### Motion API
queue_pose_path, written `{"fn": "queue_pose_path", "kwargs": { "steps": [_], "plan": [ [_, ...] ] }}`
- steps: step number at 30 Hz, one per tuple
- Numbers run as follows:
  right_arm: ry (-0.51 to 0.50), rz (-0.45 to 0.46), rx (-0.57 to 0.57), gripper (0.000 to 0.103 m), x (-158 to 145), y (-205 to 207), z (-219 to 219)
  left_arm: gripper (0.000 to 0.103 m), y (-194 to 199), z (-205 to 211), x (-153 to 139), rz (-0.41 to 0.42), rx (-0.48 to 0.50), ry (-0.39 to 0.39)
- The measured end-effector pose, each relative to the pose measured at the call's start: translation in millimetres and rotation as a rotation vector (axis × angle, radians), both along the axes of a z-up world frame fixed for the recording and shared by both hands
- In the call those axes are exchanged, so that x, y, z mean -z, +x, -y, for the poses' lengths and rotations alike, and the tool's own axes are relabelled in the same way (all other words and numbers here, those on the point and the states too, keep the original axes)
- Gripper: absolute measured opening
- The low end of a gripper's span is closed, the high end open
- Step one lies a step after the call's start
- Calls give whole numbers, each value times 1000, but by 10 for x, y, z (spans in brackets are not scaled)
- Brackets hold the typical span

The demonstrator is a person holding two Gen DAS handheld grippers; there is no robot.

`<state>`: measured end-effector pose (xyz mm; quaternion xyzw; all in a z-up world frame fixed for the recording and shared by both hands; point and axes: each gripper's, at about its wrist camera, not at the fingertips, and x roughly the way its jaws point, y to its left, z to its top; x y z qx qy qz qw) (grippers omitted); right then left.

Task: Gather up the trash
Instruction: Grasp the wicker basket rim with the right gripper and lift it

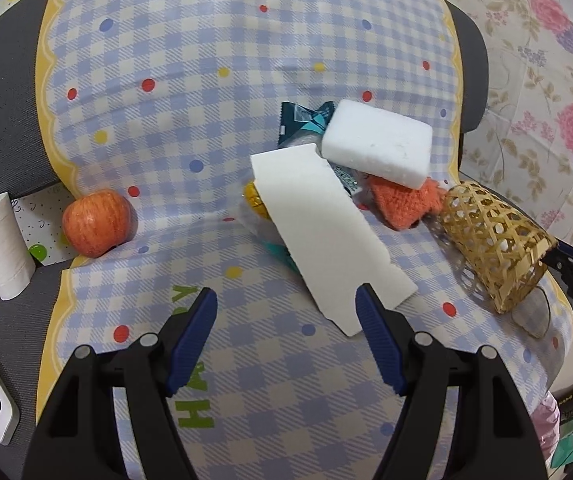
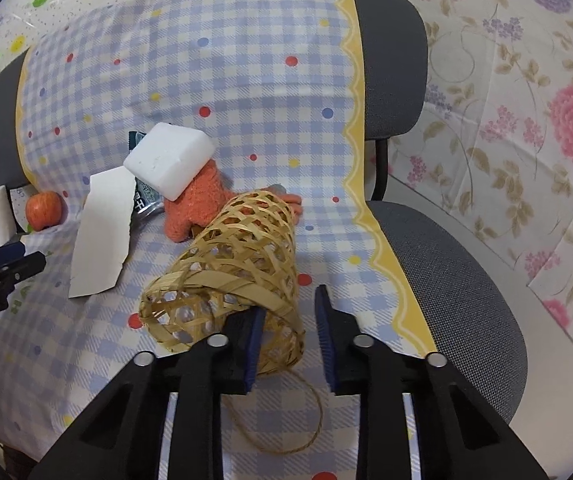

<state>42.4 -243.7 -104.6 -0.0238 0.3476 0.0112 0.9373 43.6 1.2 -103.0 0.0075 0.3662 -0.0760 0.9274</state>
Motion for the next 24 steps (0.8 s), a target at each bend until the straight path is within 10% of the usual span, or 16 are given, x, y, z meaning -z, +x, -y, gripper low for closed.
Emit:
{"fn": "queue_pose_path", "kwargs": {
  "steps": [6,16,24],
  "plan": [
    [-28,8,-11,6,-47,-172,-88,70,-99,4,-50,14,17,1],
    [108,148,138,5,-647,-403,168,55,73,37,-56,-15,16,-32],
    [115,137,153,5,-564,-326,152,52,437,70,78,-93,18,-110]
  ]
}}
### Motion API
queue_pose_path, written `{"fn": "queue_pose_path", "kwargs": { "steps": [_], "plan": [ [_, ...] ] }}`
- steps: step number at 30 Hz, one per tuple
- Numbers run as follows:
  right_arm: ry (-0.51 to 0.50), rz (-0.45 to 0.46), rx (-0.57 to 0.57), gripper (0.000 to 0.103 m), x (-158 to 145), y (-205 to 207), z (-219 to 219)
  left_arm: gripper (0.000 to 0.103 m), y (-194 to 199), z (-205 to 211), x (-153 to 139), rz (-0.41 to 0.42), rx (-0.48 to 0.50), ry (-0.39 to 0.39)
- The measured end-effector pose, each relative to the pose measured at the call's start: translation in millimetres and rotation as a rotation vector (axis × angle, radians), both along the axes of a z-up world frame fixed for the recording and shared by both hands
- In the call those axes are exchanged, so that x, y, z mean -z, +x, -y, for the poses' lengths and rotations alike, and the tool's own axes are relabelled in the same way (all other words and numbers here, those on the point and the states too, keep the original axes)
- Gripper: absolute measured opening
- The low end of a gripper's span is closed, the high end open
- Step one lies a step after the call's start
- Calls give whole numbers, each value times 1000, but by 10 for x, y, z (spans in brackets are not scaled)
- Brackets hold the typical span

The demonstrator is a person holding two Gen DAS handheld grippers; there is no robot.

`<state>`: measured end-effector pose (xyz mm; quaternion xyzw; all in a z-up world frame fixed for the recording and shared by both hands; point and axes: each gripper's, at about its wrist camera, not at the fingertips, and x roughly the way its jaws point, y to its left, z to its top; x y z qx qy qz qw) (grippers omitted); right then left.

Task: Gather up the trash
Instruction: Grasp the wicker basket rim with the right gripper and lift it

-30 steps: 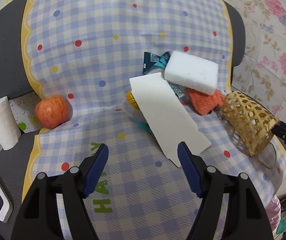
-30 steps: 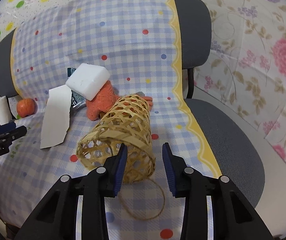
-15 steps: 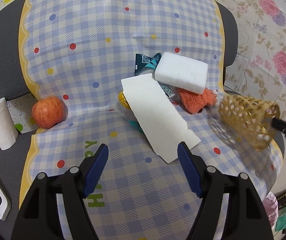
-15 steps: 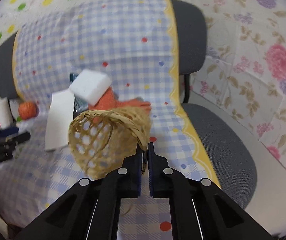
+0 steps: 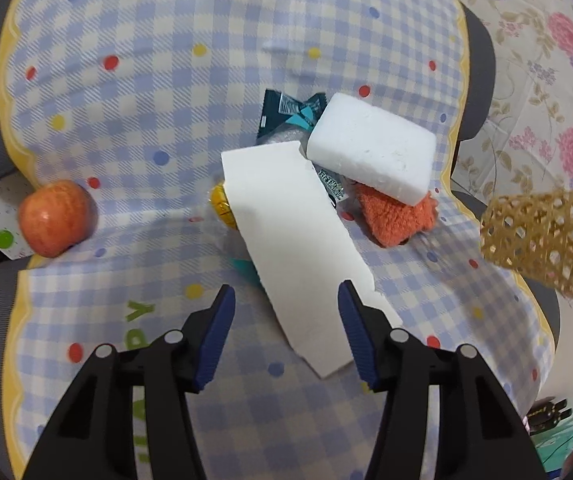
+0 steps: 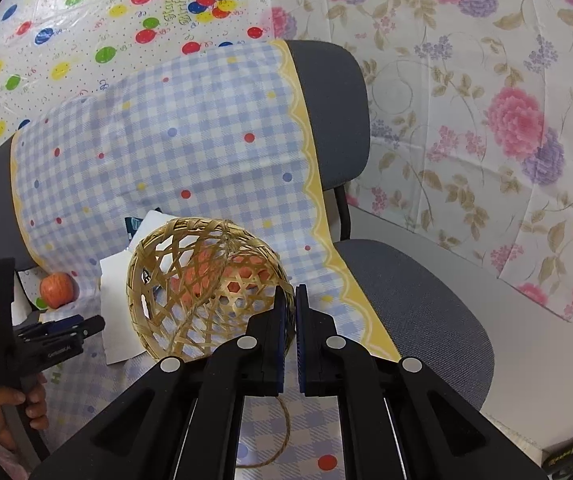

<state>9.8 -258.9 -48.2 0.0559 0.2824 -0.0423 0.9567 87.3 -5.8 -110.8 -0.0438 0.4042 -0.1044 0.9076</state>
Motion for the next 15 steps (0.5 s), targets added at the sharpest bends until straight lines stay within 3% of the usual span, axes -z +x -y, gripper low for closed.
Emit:
{"fn": "queue_pose_path", "kwargs": {
  "steps": [7,15],
  "plan": [
    [4,-19,-5,6,102,114,-36,52,250,-34,128,-54,-21,-83],
    [15,-36,-8,6,155,118,-20,21,424,-100,182,-90,2,-227]
  ]
}}
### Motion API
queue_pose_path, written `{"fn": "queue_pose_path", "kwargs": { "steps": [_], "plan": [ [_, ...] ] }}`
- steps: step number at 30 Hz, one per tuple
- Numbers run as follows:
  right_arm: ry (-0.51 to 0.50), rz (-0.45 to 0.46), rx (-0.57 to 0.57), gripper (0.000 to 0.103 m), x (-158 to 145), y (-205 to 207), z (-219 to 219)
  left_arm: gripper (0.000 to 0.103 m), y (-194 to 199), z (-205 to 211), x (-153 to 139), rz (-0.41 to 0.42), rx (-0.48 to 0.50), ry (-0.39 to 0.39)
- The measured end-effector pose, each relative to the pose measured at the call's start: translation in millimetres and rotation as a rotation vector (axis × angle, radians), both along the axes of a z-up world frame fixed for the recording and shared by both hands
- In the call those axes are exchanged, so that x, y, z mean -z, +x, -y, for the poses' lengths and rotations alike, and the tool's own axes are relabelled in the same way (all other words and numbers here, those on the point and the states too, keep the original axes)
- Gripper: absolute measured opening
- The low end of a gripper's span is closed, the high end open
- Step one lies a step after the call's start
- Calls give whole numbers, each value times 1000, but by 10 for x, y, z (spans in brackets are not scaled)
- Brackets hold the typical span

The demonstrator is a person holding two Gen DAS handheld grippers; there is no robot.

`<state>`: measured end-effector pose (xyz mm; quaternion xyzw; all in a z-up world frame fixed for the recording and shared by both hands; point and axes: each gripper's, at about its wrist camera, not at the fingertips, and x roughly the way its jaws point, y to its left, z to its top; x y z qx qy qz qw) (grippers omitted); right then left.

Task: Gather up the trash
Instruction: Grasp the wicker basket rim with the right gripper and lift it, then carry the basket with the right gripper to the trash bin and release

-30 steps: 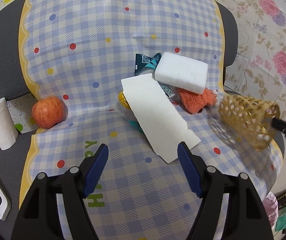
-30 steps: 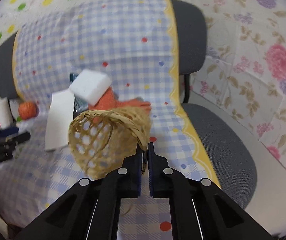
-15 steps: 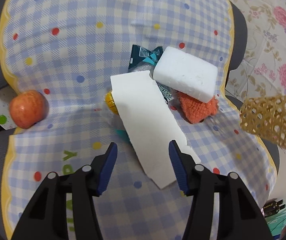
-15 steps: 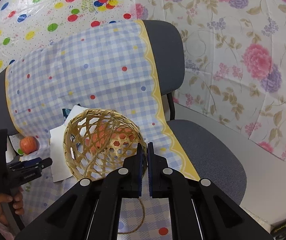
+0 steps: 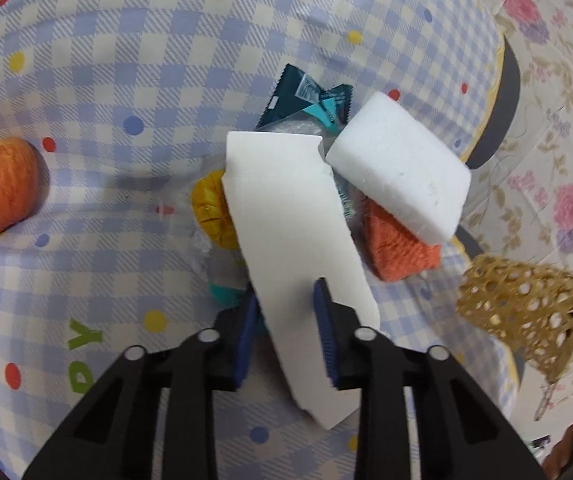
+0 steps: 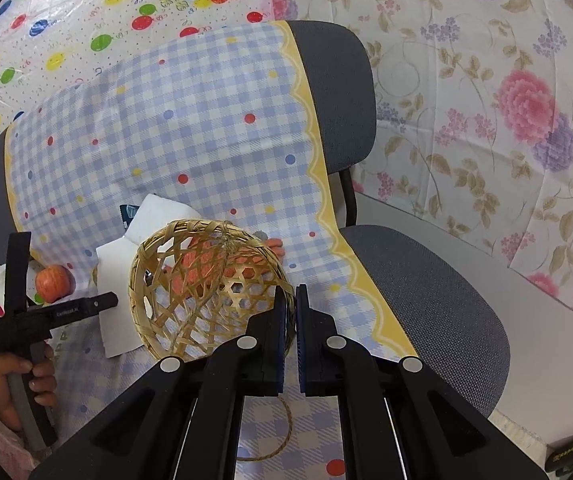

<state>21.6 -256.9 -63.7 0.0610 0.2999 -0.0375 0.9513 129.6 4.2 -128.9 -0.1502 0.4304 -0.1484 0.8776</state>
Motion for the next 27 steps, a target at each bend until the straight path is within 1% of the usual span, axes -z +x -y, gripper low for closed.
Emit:
{"fn": "queue_pose_path", "kwargs": {
  "steps": [1,3,6,8,11,13,15,16,21,24,27],
  "plan": [
    [2,-2,-1,6,3,-7,2,19,-4,-5,-10,1,6,-10],
    [7,-3,-2,6,2,-29,-1,12,-33,14,-44,9,18,-21],
    [8,5,-3,6,-26,-84,-13,6,-183,45,-201,61,45,-21],
    [8,13,-5,6,-57,-134,-22,3,-314,81,-350,114,64,1],
    [6,24,-4,6,-102,-205,-18,0,-567,161,-595,198,80,65],
    [8,28,1,6,-127,-257,-6,0,-745,204,-733,245,92,104],
    [16,25,6,6,-137,-290,14,0,-910,255,-820,284,102,147],
    [25,22,9,6,-138,-307,28,0,-966,263,-845,293,104,156],
    [46,22,14,6,-173,-417,77,0,-1194,210,-961,325,98,157],
    [49,29,13,6,-202,-487,76,0,-1284,199,-1038,347,88,158],
    [59,35,14,6,-216,-537,83,0,-1342,234,-1110,363,101,146]
  ]
}}
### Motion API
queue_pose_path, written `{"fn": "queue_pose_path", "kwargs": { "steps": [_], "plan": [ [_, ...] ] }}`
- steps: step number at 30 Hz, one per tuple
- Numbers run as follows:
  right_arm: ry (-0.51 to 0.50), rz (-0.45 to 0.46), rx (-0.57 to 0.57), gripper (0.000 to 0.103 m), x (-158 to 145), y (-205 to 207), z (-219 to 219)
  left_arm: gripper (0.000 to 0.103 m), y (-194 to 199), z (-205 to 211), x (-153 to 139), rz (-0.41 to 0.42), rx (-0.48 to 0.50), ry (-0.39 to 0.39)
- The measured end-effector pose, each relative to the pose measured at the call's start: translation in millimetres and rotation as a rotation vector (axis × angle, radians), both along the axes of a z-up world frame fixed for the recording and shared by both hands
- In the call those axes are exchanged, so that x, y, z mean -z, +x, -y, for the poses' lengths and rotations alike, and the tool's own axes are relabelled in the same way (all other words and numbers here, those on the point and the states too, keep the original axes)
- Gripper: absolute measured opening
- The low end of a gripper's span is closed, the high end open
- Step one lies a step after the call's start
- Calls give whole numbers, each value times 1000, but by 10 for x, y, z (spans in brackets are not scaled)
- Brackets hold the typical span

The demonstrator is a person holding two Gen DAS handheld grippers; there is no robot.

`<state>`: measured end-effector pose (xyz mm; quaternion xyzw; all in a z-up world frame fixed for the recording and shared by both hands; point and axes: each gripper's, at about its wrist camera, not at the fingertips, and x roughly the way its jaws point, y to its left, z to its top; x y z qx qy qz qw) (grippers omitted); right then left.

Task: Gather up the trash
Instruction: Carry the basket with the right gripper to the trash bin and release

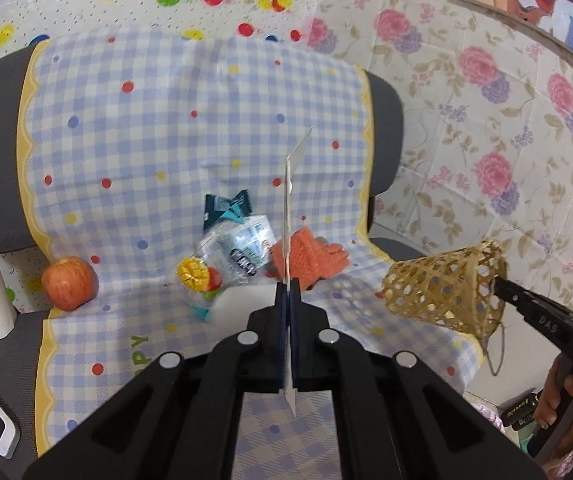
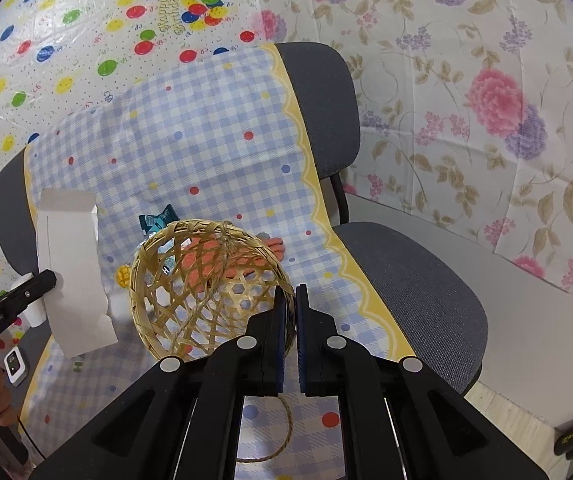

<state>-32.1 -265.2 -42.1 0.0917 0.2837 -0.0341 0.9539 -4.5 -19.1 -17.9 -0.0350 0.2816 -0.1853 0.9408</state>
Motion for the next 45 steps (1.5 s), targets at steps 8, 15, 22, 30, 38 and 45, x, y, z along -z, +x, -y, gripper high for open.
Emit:
{"fn": "queue_pose_path", "kwargs": {
  "steps": [8,15,22,30,38,45],
  "plan": [
    [9,9,29,6,-47,-194,116,0,-188,431,-20,26,127,3],
    [-4,24,99,6,-131,-505,352,0,-345,901,0,47,257,-4],
    [-13,9,211,6,-148,-950,661,0,-575,1328,69,56,383,11],
    [-54,-22,344,6,-145,-1528,904,0,-843,1672,128,43,520,3],
    [-43,-88,456,6,0,-2023,1089,0,-1122,2041,283,-14,661,-7],
    [-34,-135,522,6,109,-2382,1150,0,-1382,2374,436,-63,773,8]
  ]
}}
